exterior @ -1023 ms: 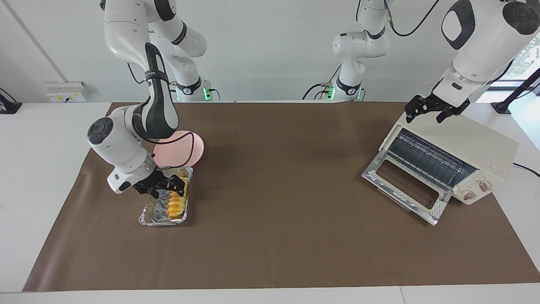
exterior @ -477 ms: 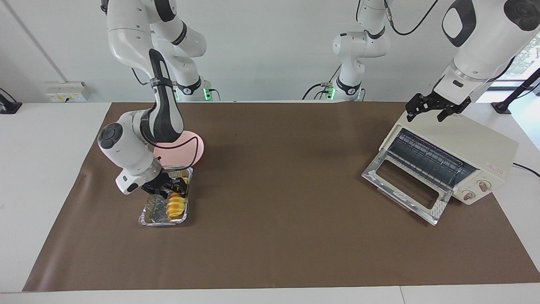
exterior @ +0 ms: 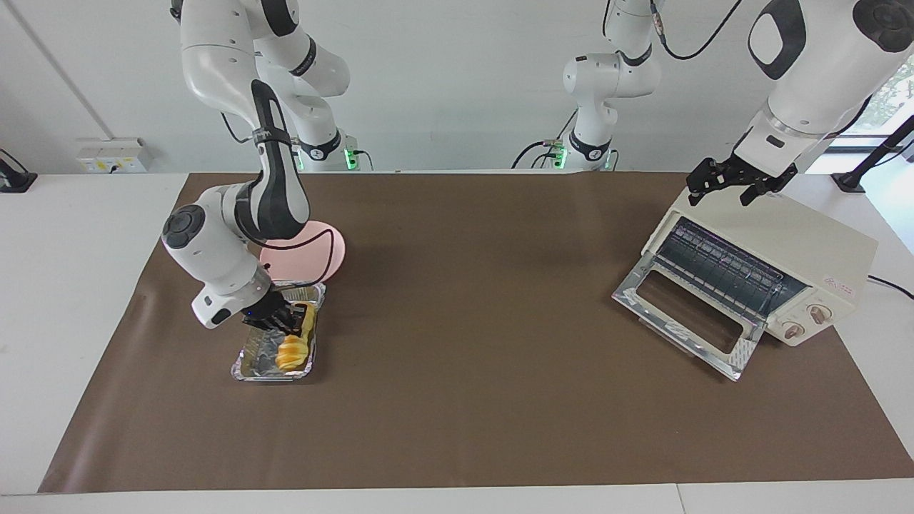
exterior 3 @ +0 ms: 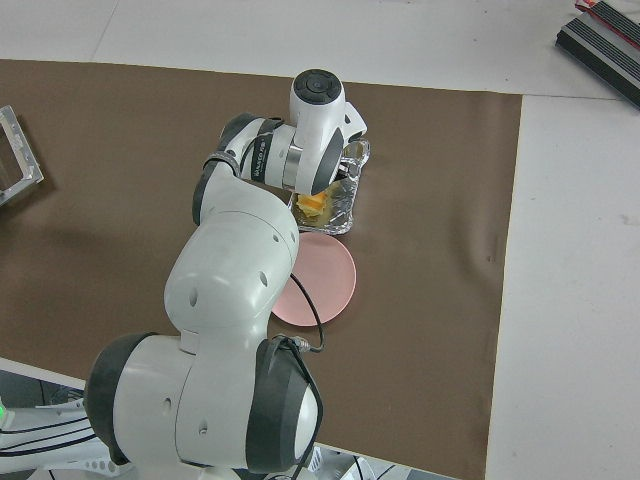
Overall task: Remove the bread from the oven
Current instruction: 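Grasp the bread slices with the right gripper and lift them out, then lower the bread onto the pink plate and open the right gripper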
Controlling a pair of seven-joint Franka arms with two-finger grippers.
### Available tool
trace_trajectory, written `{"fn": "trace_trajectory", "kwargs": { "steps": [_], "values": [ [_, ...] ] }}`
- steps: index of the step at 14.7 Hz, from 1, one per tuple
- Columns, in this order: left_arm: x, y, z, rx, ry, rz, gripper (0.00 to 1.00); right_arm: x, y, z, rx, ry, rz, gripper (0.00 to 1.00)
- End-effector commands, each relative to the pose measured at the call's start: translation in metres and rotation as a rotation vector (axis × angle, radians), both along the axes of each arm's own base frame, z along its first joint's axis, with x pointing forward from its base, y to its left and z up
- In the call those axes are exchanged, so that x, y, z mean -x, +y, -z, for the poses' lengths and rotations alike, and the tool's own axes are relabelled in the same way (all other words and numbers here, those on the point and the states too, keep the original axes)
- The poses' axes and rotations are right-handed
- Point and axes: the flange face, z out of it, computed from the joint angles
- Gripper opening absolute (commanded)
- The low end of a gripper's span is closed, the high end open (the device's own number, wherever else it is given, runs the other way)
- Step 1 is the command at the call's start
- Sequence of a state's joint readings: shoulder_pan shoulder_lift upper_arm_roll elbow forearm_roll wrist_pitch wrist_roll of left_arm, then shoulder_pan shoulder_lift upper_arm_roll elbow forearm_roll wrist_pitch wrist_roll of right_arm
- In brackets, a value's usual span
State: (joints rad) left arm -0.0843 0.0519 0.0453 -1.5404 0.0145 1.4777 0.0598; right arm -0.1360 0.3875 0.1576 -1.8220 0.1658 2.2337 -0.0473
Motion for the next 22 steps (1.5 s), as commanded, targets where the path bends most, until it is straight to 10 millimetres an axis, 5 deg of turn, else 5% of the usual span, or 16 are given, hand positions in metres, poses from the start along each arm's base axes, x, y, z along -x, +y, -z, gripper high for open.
{"fn": "trace_trajectory", "kwargs": {
  "steps": [1,6,8,14,22],
  "values": [
    [0.004,0.004,-0.003,-0.012,-0.015,0.005,1.0,-0.002,-0.001,-0.044,0.003,0.026,-0.033,0.0],
    [0.004,0.004,-0.003,-0.012,-0.017,0.005,1.0,0.049,0.016,-0.118,0.019,0.148,0.003,0.0],
    [0.004,0.004,-0.003,-0.012,-0.017,0.005,1.0,0.082,0.033,-0.123,0.039,0.211,0.024,0.0],
    [0.004,0.004,-0.003,-0.012,-0.017,0.005,1.0,0.166,0.029,-0.061,0.081,0.253,0.045,0.0],
    [0.004,0.004,-0.003,-0.012,-0.017,0.005,1.0,0.18,0.02,-0.032,0.151,0.207,-0.022,0.0]
  ]
}}
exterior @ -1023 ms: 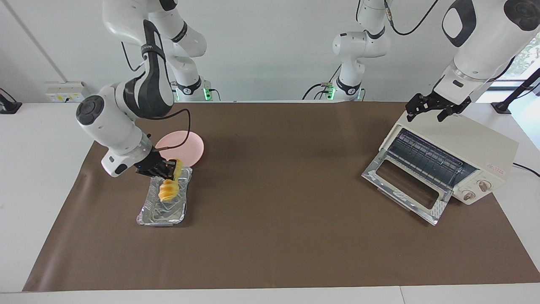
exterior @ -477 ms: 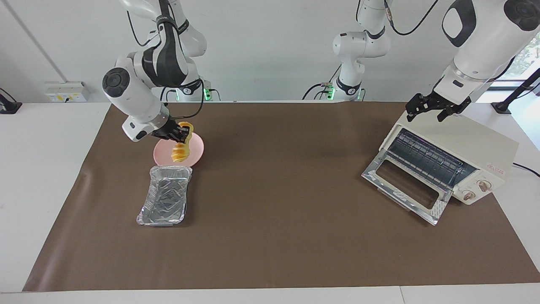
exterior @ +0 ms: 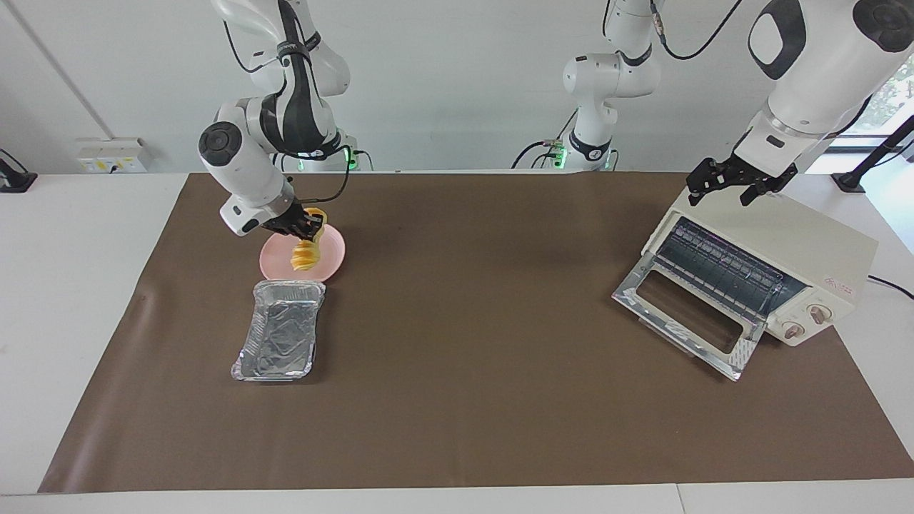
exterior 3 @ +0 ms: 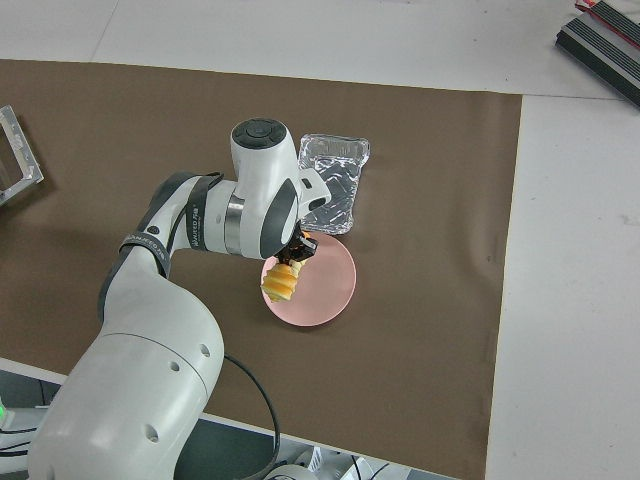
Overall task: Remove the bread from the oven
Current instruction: 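Lower the bread onto the pink plate and open the right gripper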
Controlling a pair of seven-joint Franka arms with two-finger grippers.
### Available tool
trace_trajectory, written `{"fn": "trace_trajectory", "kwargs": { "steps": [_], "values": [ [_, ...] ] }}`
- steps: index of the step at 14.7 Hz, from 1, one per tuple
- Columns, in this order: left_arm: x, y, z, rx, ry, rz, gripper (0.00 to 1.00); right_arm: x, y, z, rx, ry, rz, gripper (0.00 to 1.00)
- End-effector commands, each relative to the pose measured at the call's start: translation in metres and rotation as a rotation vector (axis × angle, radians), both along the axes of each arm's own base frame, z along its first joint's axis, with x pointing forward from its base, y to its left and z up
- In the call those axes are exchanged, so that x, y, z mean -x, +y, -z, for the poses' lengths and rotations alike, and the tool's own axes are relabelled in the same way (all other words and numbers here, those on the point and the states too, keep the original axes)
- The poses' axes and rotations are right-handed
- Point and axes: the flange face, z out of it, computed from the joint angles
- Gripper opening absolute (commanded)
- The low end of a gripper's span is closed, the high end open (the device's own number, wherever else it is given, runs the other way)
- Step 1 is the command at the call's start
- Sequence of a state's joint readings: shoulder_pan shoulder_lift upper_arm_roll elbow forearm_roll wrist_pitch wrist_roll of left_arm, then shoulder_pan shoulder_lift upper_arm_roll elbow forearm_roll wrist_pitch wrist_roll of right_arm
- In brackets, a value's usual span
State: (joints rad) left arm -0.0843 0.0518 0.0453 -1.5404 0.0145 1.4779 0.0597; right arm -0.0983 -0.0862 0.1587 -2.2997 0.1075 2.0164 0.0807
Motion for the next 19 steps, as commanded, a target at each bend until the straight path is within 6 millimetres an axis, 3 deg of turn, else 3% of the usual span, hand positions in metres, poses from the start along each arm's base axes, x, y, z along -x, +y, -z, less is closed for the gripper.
{"fn": "trace_trajectory", "kwargs": {
  "steps": [1,12,13,14,15,16,19],
  "values": [
    [0.004,0.004,-0.003,-0.012,-0.013,0.005,1.0,0.015,-0.004,0.01,0.031,-0.035,-0.04,0.0],
    [0.004,0.004,-0.003,-0.012,-0.015,0.005,1.0,0.026,-0.001,0.039,0.034,-0.071,-0.047,0.0],
    [0.004,0.004,-0.003,-0.012,-0.016,0.005,1.0,0.026,-0.001,0.039,0.034,-0.074,-0.049,0.21],
    [0.004,0.004,-0.003,-0.012,-0.015,0.005,1.0,0.026,0.002,0.038,0.034,-0.074,-0.055,0.66],
    [0.004,0.004,-0.003,-0.012,-0.016,0.005,1.0,0.026,0.004,0.039,0.033,-0.073,-0.058,0.95],
    [0.004,0.004,-0.003,-0.012,-0.015,0.005,1.0,0.023,0.006,0.037,0.032,-0.07,-0.062,1.0],
    [0.004,0.004,-0.003,-0.012,-0.015,0.005,1.0,0.004,0.009,0.011,0.028,-0.112,-0.064,1.0]
  ]
}}
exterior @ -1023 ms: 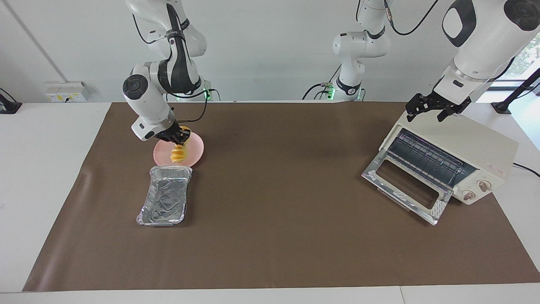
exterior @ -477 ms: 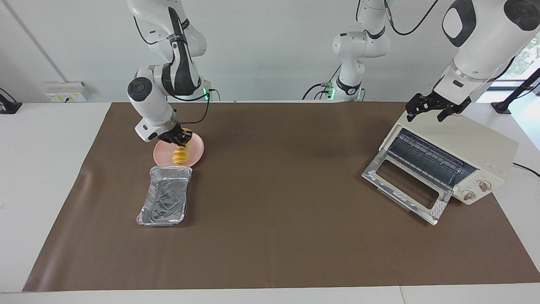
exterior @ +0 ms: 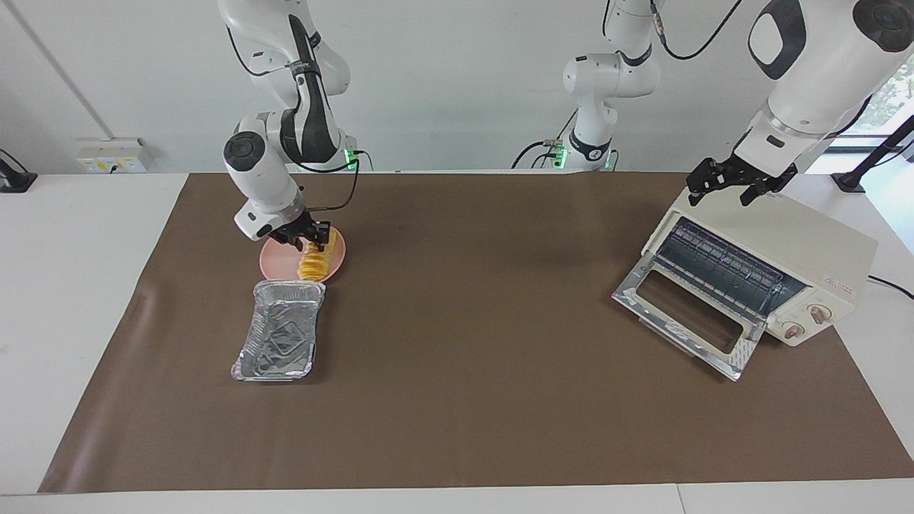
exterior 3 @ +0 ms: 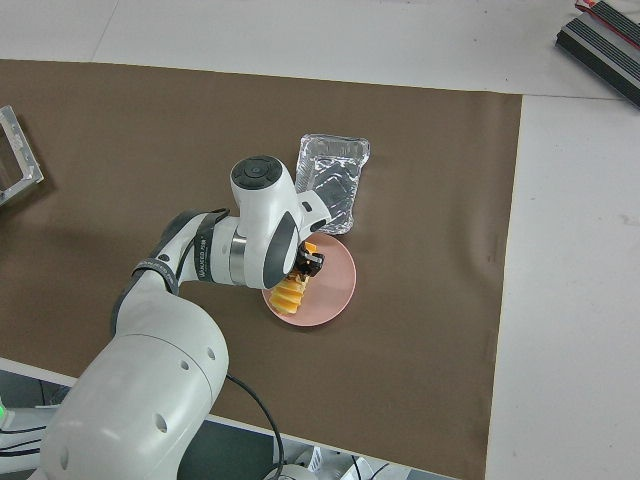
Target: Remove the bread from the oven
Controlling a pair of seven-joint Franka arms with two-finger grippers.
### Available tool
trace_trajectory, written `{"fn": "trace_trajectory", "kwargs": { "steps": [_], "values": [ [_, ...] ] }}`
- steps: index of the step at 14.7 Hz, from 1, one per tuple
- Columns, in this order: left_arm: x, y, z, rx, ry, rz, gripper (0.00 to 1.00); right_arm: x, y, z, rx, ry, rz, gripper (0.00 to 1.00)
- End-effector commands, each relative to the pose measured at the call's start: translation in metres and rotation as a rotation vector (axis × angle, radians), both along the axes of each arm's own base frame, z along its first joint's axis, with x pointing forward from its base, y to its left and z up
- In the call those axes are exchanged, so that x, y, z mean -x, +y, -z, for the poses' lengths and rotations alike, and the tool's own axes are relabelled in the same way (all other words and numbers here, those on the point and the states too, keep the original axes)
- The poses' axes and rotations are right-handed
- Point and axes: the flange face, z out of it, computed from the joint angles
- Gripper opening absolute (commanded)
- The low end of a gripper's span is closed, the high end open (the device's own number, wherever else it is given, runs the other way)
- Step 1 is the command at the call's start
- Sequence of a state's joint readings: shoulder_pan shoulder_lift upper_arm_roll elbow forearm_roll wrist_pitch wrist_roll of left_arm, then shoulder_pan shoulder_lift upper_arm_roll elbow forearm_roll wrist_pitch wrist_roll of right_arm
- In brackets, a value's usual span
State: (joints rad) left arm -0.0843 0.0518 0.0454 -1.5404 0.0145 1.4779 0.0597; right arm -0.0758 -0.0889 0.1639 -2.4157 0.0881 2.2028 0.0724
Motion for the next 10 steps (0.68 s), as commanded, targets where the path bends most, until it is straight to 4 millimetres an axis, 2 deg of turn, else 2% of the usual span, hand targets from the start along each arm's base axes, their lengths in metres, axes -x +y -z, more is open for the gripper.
{"fn": "trace_trajectory", "kwargs": {
  "steps": [1,3,7,10],
  "values": [
    [0.004,0.004,-0.003,-0.012,-0.016,0.005,1.0,-0.02,0.002,-0.04,0.004,-0.032,-0.031,1.0],
    [0.004,0.004,-0.003,-0.012,-0.016,0.005,1.0,-0.041,0.003,-0.079,-0.003,-0.027,-0.035,1.0],
    [0.004,0.004,-0.003,-0.012,-0.016,0.005,1.0,-0.071,0.009,-0.176,-0.014,-0.126,-0.047,1.0],
    [0.004,0.004,-0.003,-0.012,-0.016,0.005,1.0,-0.072,0.01,-0.228,-0.017,-0.107,-0.054,1.0]
  ]
}}
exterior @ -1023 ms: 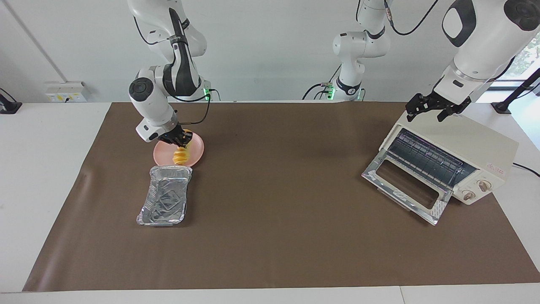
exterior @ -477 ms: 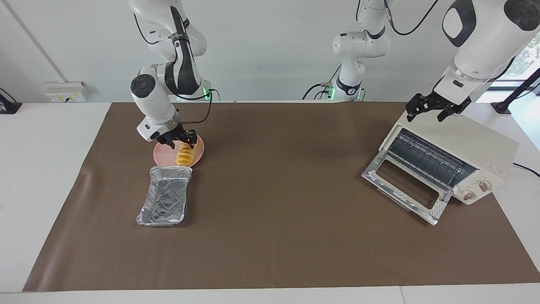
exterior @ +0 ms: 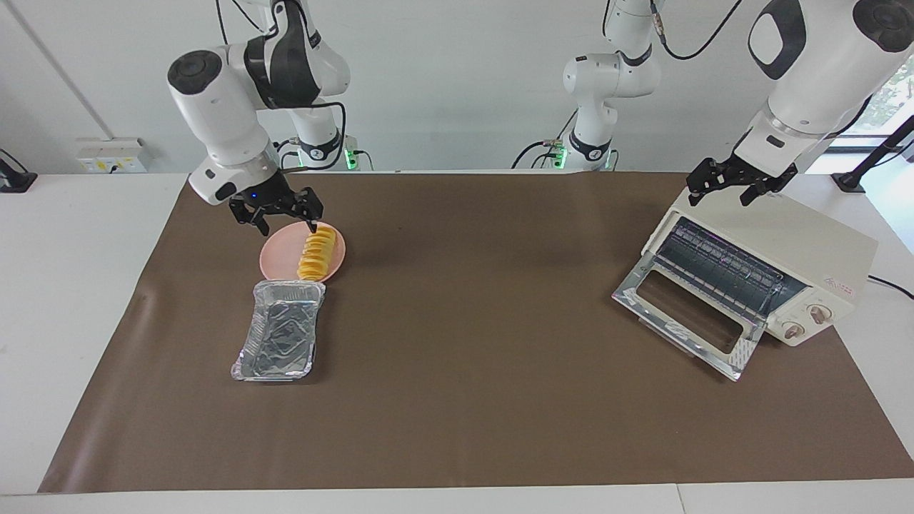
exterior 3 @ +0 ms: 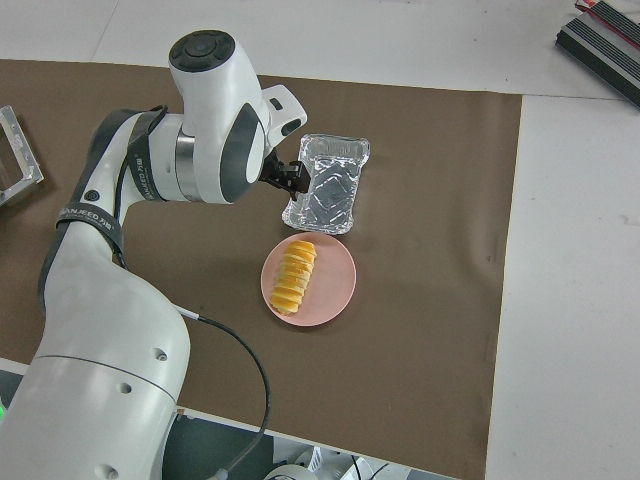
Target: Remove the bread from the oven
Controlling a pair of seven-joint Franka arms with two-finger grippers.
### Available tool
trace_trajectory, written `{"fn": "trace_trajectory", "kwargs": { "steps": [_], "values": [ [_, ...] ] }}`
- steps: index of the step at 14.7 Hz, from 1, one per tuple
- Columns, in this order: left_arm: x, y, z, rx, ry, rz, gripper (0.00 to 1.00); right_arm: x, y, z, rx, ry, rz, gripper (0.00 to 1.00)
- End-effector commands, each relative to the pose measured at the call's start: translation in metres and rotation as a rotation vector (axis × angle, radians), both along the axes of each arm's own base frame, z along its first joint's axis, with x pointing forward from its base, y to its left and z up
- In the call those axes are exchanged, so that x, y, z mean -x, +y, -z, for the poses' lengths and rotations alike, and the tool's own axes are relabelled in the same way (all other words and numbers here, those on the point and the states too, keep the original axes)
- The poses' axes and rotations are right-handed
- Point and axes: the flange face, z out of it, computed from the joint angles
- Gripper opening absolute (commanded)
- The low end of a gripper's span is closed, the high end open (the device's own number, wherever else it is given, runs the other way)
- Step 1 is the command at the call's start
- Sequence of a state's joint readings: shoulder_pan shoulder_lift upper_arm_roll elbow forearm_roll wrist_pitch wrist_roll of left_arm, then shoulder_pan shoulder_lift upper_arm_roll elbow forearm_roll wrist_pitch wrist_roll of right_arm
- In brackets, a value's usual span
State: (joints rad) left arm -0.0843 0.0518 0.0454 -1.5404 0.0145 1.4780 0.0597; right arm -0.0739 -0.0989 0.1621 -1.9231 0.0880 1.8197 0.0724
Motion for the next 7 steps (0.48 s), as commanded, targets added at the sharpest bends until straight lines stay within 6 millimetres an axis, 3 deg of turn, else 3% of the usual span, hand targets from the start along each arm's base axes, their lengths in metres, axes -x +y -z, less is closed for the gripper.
{"fn": "trace_trajectory", "kwargs": {
  "steps": [1,7],
  "values": [
    [0.004,0.004,-0.003,-0.012,-0.016,0.005,1.0,-0.005,-0.003,-0.04,0.01,0.018,-0.02,1.0],
    [0.004,0.004,-0.003,-0.012,-0.015,0.005,1.0,-0.021,-0.038,-0.065,0.001,-0.031,0.046,1.0]
  ]
}}
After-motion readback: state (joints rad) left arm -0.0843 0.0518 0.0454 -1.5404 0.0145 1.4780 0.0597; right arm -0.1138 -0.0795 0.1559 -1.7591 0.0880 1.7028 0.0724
